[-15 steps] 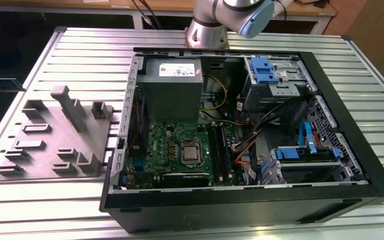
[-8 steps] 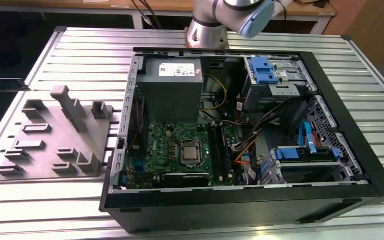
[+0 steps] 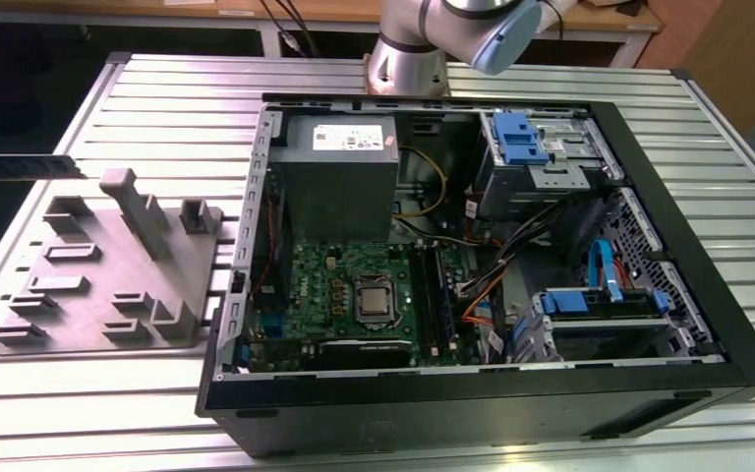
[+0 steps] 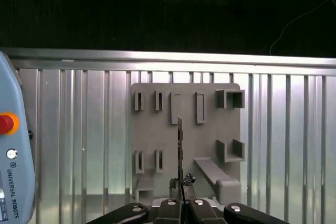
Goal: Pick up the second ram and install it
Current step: 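Pick up the second ram and move it above second insertion slot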
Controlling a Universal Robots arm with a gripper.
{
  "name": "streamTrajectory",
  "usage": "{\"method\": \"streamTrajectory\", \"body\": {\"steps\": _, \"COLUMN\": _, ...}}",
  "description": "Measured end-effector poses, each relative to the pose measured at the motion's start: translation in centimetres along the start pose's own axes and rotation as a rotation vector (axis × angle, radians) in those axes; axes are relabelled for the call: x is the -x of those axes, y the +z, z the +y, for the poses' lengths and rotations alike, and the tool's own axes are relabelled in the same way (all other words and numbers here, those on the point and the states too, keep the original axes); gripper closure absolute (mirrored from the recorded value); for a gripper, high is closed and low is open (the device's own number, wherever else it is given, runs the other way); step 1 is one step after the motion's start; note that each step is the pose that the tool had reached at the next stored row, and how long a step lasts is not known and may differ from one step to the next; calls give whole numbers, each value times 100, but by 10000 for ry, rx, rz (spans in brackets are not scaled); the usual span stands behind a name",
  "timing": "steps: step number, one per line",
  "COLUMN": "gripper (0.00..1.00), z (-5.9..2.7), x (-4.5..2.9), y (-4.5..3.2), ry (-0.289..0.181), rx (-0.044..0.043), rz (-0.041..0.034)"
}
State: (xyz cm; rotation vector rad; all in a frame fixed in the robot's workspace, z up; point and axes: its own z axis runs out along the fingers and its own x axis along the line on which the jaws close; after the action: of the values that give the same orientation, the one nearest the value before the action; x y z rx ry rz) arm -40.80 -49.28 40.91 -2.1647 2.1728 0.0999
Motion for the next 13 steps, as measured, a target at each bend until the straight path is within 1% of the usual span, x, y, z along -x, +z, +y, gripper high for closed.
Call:
{"method": "streamTrajectory", "body": {"steps": 4, "gripper": 92, "z": -122, "x": 0, "y": 1, "ry": 0, "rx": 0, "rz": 0}}
{"method": "streamTrajectory", "body": {"steps": 13, "gripper": 92, "z": -453, "x": 1, "y": 3, "ry": 0, "rx": 0, "rz": 0}}
